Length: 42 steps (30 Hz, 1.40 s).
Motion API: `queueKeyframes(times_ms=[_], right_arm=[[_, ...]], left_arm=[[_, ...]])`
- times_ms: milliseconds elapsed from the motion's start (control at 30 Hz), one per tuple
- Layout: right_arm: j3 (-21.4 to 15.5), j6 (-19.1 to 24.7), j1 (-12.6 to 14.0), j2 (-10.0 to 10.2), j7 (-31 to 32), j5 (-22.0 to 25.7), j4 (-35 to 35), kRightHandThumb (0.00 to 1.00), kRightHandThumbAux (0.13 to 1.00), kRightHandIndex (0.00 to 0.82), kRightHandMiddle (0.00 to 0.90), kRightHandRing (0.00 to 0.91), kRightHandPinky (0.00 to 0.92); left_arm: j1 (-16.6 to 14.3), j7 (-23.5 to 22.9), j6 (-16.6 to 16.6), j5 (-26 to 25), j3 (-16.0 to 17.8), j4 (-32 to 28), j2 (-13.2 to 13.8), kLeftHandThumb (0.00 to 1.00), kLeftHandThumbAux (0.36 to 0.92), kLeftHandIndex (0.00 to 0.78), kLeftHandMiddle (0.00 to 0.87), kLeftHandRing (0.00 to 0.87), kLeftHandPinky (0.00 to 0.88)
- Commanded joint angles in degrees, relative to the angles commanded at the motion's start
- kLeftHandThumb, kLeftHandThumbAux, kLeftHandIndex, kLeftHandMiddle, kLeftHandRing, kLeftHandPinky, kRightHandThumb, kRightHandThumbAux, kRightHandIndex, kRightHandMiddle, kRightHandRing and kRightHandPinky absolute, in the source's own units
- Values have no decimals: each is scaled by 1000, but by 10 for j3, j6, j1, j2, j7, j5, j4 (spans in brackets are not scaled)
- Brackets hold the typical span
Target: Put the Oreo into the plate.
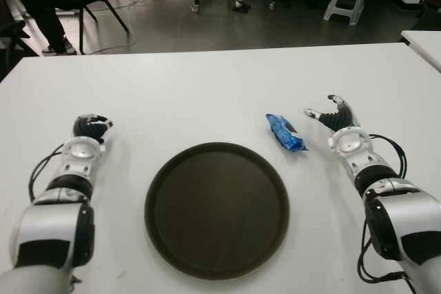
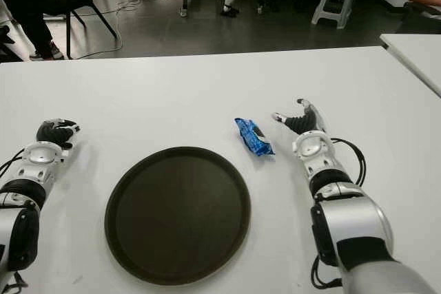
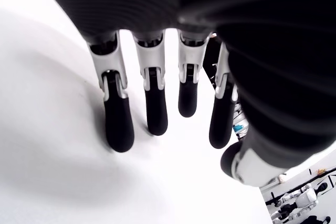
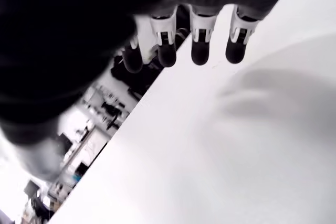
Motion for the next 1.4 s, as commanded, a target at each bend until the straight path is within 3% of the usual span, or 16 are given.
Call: queueKeyframes(times_ms=[200, 467, 1400], right_arm=[[32, 7, -8, 13, -18, -26, -6, 194, 415, 0, 0, 0, 0], [53, 5, -16, 27, -21, -34, -16, 194, 397, 0, 0, 0, 0], [88, -9, -12, 20, -4, -46, -65, 133, 393, 0, 0, 0, 0]], left_arm=[[0, 0, 3, -2, 1, 0, -2, 678, 721, 400, 182, 201, 213], [0, 0, 0, -4, 5, 0, -3, 676, 721, 399, 189, 207, 214], [0, -7, -6, -8, 10, -1, -4, 684, 718, 407, 211, 220, 207]])
